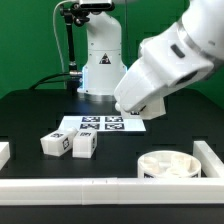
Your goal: Assemble stool
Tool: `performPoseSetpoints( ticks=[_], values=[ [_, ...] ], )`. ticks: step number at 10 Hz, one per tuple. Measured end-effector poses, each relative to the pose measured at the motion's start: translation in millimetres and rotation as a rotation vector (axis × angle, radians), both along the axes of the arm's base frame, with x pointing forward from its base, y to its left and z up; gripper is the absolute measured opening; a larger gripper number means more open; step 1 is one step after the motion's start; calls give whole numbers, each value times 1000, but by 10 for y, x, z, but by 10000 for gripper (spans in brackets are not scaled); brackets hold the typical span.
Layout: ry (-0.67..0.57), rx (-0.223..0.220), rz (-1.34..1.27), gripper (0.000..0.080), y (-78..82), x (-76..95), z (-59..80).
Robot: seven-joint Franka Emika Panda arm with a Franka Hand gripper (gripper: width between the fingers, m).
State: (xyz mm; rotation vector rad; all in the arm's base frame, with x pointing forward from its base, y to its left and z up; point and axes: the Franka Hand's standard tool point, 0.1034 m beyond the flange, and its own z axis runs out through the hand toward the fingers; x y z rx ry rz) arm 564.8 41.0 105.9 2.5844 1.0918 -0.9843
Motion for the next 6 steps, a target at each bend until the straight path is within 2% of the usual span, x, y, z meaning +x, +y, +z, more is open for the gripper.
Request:
performPoseSetpoints(
  ticks=[1,2,4,5,6],
  values=[
    [-56,43,-7,327,-18,23,-15],
    [-87,57,-9,327,-59,34,-7],
    [-215,139,-27,327,-74,151,6],
    [-224,144,-51,327,-97,149,55],
    [-264,176,-81,327,-81,233,103]
  ],
)
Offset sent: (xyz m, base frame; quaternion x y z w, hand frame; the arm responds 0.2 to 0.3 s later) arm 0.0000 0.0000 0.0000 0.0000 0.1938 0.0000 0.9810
